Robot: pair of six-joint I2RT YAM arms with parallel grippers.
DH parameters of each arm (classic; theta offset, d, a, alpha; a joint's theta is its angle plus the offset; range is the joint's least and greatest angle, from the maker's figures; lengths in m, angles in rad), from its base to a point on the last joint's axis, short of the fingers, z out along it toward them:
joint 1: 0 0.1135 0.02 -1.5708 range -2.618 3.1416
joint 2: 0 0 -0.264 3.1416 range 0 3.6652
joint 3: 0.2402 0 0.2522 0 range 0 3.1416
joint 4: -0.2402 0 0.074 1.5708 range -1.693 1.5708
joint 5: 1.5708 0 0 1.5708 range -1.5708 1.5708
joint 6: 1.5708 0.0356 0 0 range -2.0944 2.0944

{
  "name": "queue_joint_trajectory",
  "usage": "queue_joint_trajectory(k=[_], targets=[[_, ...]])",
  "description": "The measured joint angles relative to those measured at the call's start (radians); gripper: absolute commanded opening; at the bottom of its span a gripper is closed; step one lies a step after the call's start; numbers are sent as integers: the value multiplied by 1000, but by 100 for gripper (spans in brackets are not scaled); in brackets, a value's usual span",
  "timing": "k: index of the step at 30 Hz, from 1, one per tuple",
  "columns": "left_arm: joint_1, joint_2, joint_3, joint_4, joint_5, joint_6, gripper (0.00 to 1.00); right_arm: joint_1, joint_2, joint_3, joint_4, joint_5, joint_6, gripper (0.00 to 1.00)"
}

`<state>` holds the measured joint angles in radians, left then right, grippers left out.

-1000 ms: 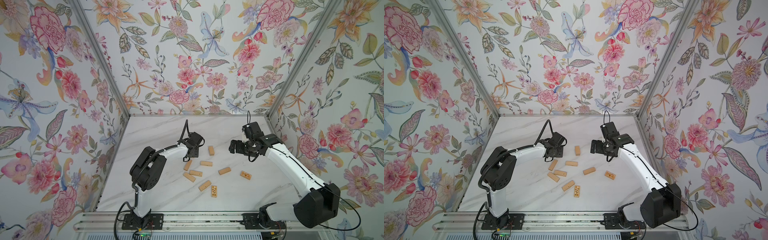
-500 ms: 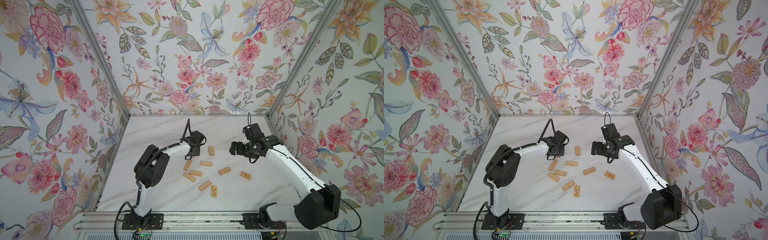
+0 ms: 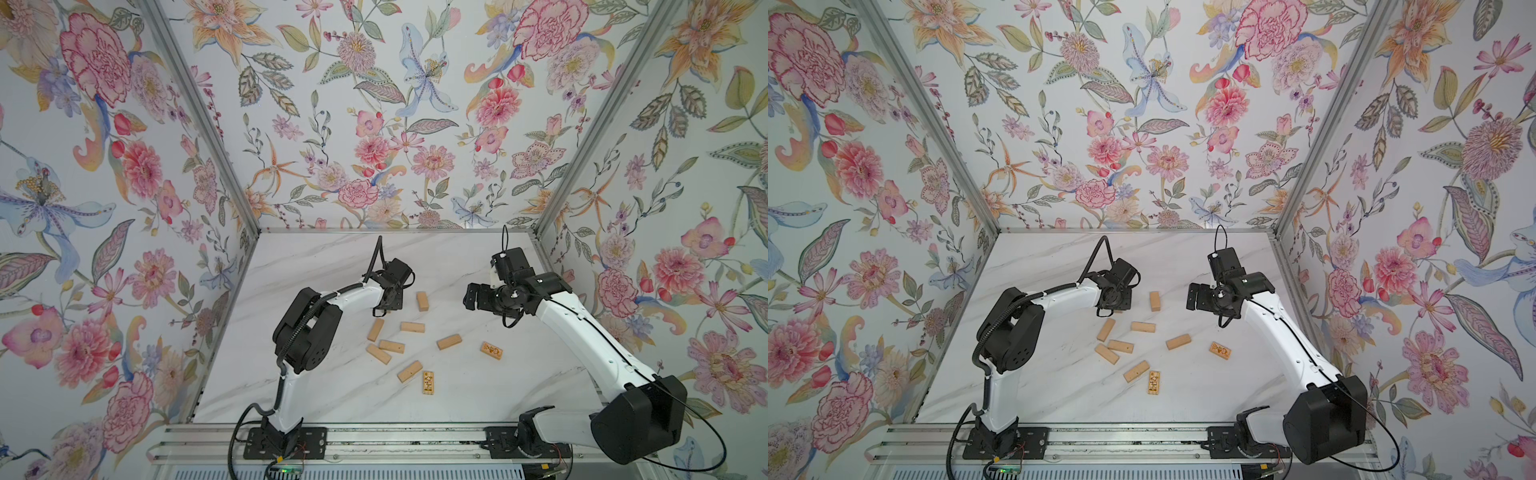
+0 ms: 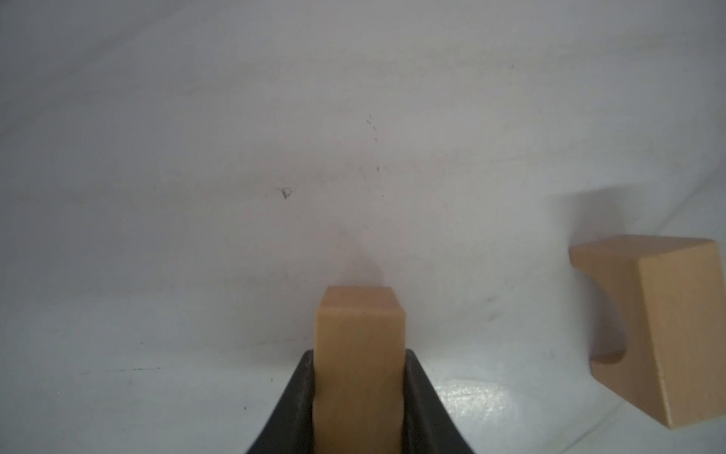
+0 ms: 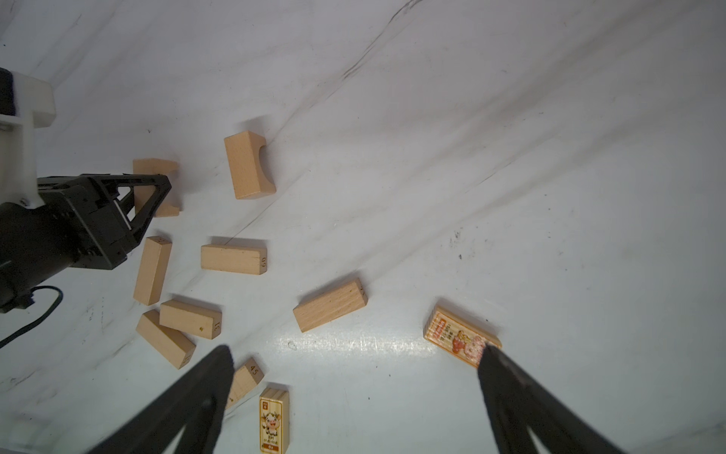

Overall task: Build the wood block tower
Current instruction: 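Grasp a plain wooden block with left gripper while right arm withdraws, then stand the held block upright beside the first block with left gripper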

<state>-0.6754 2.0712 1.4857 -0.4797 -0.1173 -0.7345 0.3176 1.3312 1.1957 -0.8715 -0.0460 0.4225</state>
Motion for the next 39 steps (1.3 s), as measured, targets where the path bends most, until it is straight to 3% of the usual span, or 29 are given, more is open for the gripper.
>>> queue_joint_trajectory(k=[28,31,34,39], targets=[[-65,112,168,-60,36,-89,26,-86,-78,-87,0,-51,-58,99],[-68,122,184,-63,37,-97,33,-100,-84,-87,-1,-56,-68,99],[-73,135,205,-72,39,-102,48,-113,-90,-93,-2,-60,-78,99],[-82,149,243,-95,39,-118,57,-131,-102,-100,-8,-71,-90,99]])
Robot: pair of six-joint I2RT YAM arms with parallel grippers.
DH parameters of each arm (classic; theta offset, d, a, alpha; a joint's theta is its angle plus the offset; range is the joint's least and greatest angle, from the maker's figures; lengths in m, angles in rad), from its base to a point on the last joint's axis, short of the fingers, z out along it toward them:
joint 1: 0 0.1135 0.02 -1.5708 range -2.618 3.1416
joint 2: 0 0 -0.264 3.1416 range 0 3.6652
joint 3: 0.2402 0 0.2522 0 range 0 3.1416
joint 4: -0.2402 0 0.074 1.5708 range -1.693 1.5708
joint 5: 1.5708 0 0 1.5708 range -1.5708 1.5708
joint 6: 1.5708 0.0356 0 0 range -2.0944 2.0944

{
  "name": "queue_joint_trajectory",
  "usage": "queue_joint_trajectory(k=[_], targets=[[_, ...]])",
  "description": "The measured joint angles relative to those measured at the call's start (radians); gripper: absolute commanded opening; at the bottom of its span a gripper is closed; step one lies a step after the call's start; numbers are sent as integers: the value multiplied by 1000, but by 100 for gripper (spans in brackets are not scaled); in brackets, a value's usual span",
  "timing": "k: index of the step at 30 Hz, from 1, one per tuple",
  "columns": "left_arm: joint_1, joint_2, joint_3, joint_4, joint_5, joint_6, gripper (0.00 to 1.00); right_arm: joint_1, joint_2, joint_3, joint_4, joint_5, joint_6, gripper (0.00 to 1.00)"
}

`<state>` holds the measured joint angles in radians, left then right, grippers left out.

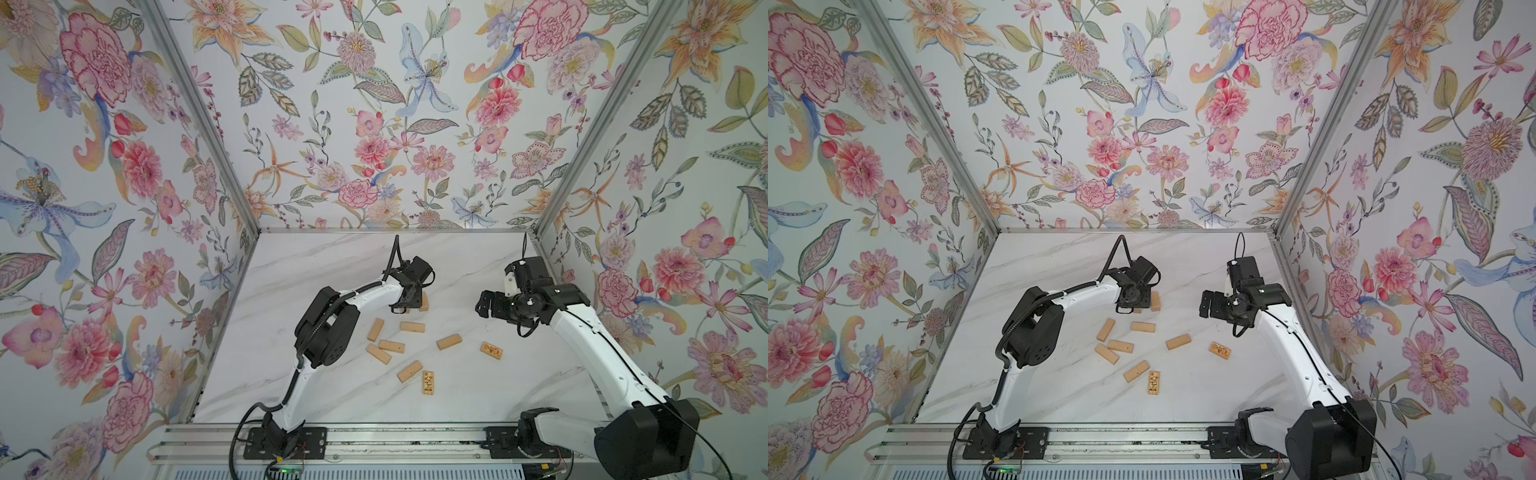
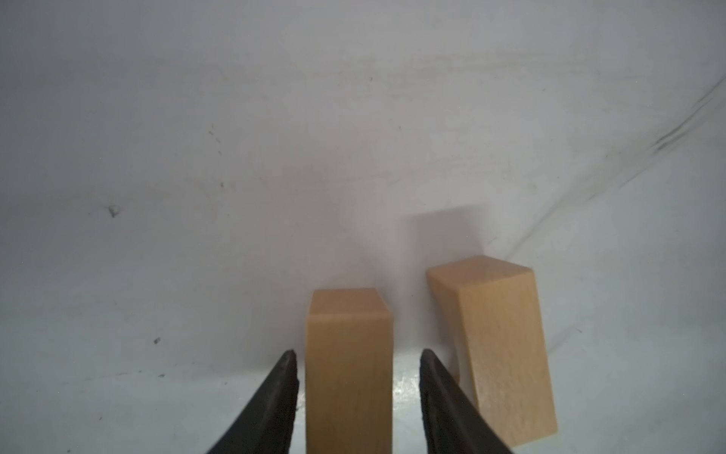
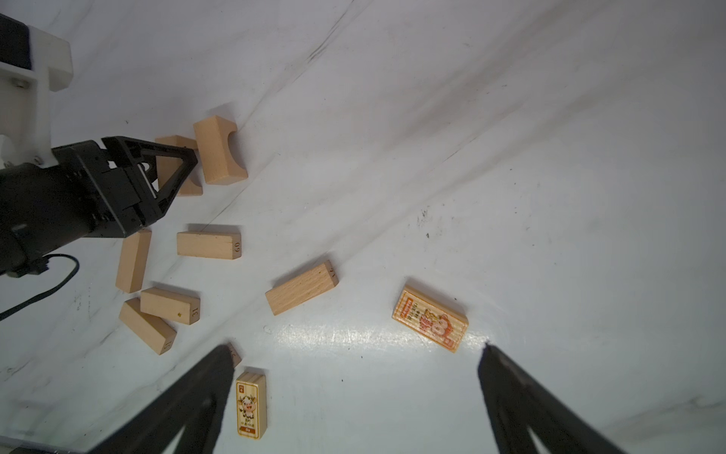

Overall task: Build the wood block tower
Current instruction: 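Stand the held block upright beside the first block with left gripper, then open left gripper and withdraw while right gripper moves over the block pair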

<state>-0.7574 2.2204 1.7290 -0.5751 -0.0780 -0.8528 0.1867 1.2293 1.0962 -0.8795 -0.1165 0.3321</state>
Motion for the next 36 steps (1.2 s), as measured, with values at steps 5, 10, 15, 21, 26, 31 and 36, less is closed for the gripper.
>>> queue_joint_trajectory(k=[5,10,15,21,26,31,36], targets=[[-3,0,36,-33,-5,0,61,-9,-13,0,0,-3,-7,99],[-3,0,97,-66,-21,7,66,-11,-12,0,0,-8,-7,99],[9,-29,108,-83,-50,30,73,32,38,20,-6,1,-3,99],[71,-259,-102,-21,-77,85,94,189,175,118,-11,45,32,99],[134,-544,-398,100,-122,132,99,280,312,214,-2,70,68,99],[157,-793,-654,187,-151,150,99,335,460,299,13,72,92,99],[176,-981,-788,218,-192,177,99,393,620,422,30,72,96,99]])
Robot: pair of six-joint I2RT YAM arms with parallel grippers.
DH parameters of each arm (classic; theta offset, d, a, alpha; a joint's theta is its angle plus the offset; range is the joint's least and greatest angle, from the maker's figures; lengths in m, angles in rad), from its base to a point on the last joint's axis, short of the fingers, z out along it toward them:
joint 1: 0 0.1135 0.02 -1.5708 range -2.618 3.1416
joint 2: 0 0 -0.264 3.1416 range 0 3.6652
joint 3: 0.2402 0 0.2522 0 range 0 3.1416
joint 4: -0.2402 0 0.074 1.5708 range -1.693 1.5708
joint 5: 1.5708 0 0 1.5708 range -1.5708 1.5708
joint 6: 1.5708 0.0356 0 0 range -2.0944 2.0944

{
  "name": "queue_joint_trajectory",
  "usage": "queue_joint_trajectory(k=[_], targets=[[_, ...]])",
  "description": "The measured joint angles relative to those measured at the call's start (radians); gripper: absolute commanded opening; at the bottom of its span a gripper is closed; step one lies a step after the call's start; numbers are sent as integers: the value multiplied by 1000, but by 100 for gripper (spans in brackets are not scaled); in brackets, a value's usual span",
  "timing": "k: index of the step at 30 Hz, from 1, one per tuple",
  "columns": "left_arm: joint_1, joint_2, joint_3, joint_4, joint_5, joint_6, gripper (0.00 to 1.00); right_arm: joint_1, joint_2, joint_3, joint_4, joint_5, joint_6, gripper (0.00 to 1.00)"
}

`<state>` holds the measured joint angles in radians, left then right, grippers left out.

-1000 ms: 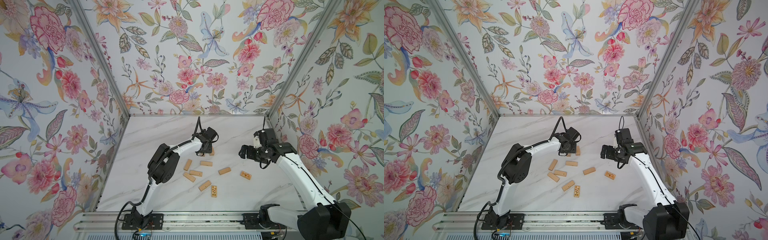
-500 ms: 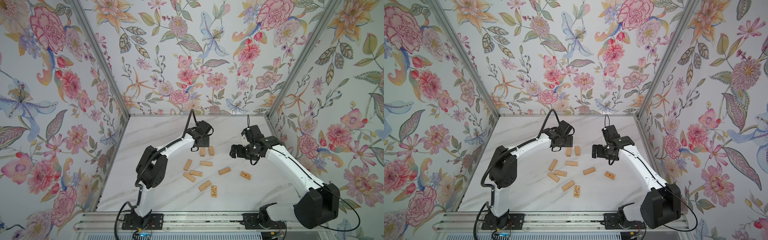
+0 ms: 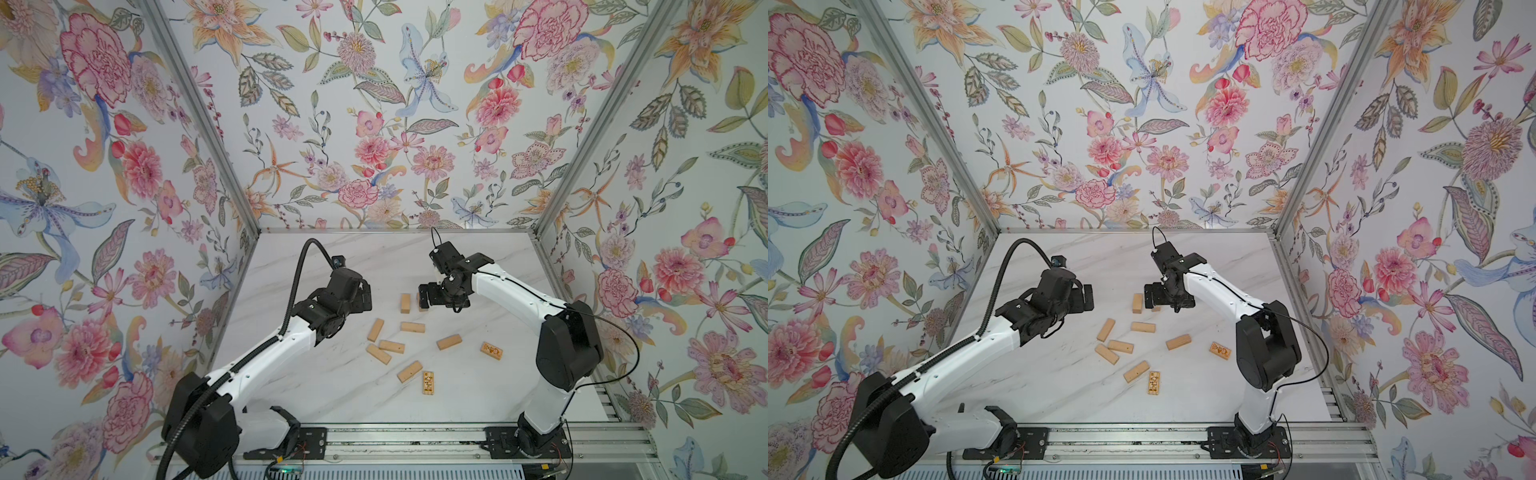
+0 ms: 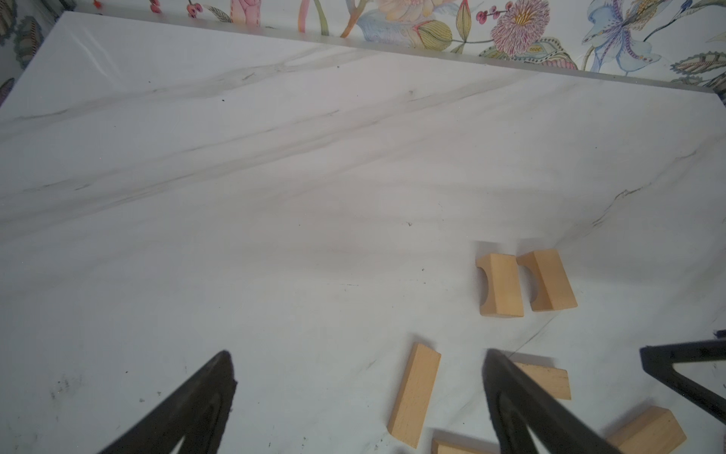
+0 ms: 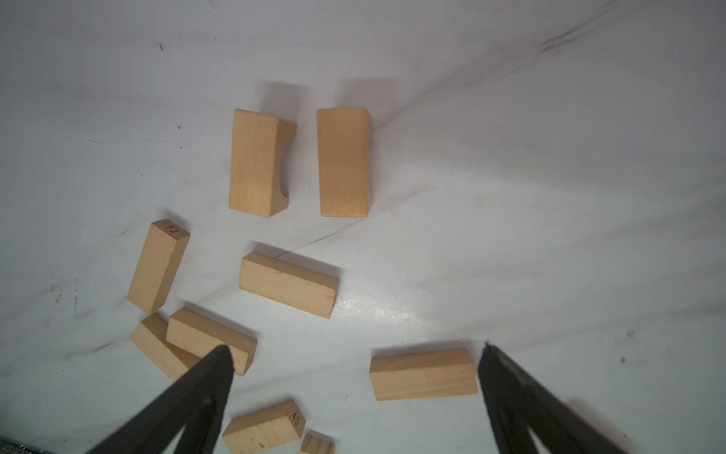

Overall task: Build the wood block tower
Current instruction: 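Open left gripper and withdraw while right gripper moves over the block pair, then close right gripper around both upright blocks, pressing them together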

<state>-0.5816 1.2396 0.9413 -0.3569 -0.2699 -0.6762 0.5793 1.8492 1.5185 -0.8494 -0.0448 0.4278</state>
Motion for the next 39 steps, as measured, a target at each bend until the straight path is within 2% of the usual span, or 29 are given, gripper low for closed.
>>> queue_joint_trajectory(k=[4,10,39], targets=[[27,-103,-64,10,-21,8,99,28,99,78,8,0,0,99],[53,-161,-120,10,-24,16,99,29,190,145,7,0,0,99],[202,-159,-132,42,36,99,99,50,408,391,-75,31,0,99]])
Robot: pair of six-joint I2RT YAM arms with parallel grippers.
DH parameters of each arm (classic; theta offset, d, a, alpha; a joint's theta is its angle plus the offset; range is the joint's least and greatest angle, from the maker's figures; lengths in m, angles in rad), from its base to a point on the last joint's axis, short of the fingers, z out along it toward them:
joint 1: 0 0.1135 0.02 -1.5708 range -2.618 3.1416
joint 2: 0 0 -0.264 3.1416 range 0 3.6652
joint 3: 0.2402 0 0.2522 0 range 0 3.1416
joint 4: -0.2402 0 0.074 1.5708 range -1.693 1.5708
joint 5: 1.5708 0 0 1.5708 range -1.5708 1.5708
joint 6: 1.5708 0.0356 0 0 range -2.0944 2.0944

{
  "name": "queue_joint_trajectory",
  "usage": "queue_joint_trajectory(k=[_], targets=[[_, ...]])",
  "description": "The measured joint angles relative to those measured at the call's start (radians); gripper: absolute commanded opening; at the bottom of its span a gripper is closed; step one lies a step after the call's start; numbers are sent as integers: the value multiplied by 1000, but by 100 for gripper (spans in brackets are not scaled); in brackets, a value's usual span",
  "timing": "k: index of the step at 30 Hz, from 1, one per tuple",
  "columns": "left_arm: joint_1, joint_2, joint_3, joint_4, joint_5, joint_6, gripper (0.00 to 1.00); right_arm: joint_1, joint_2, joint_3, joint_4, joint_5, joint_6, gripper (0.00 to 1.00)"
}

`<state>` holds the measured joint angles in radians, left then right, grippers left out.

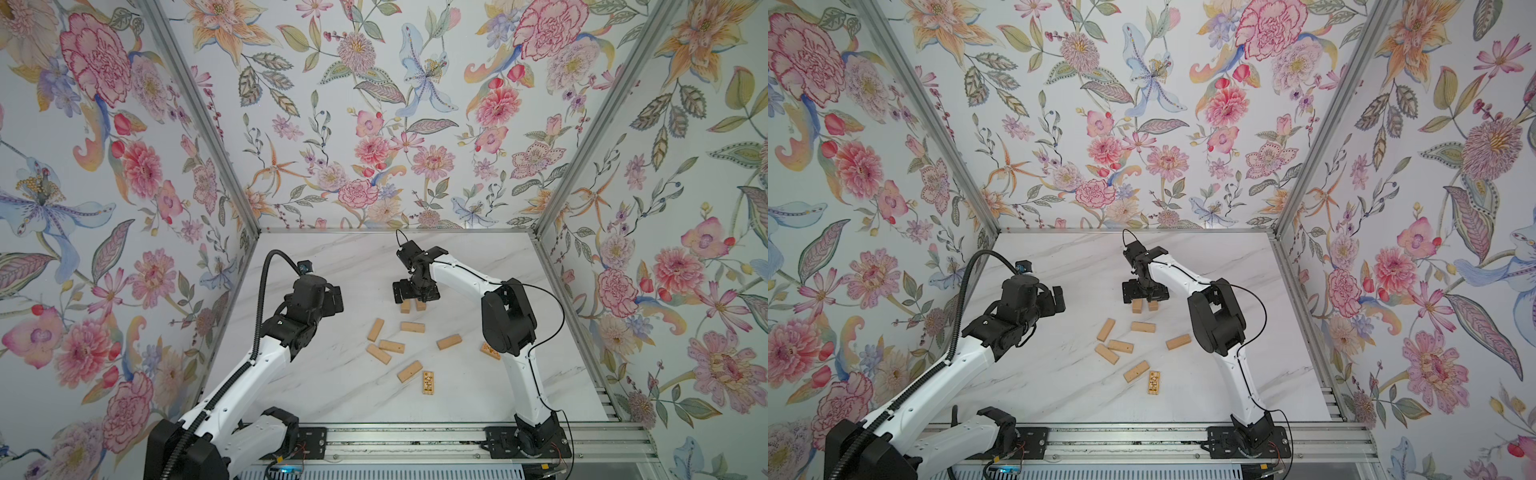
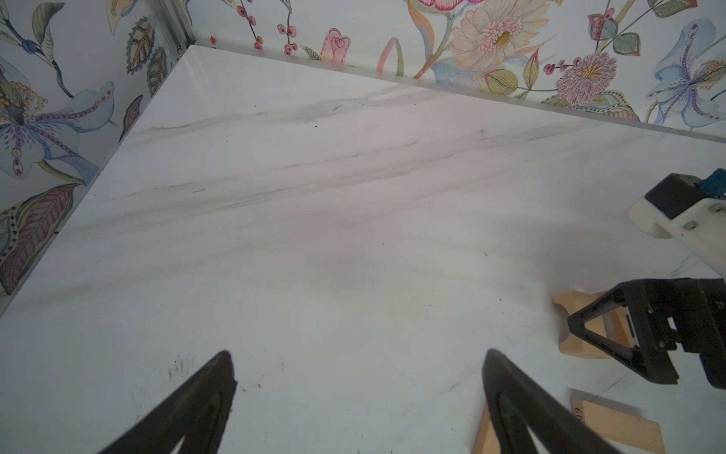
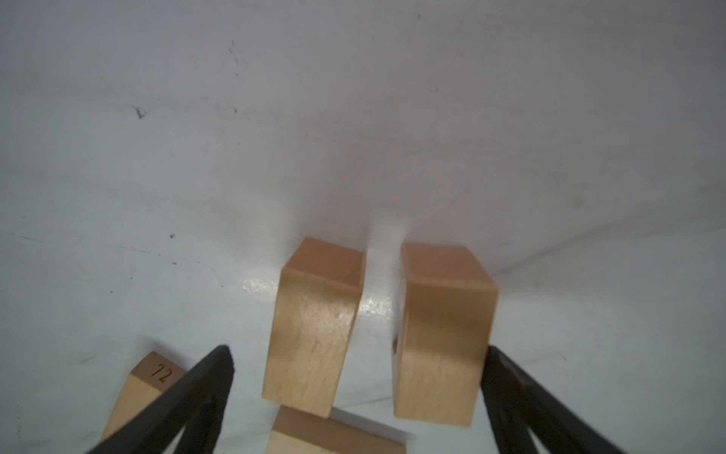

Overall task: Build the wood block tower
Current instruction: 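Close right gripper around both upright blocks, pressing them together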

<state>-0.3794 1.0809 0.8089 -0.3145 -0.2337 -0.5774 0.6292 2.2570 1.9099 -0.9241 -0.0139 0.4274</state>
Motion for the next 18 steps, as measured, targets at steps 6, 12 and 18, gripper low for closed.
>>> queue_joint_trajectory(k=[6,12,18], targets=[[20,0,0,3,21,18,99,4,7,3,-19,24,1,99],[34,1,0,3,36,32,99,5,31,3,-31,28,5,95],[46,1,0,3,48,40,99,5,42,4,-34,30,14,83]])
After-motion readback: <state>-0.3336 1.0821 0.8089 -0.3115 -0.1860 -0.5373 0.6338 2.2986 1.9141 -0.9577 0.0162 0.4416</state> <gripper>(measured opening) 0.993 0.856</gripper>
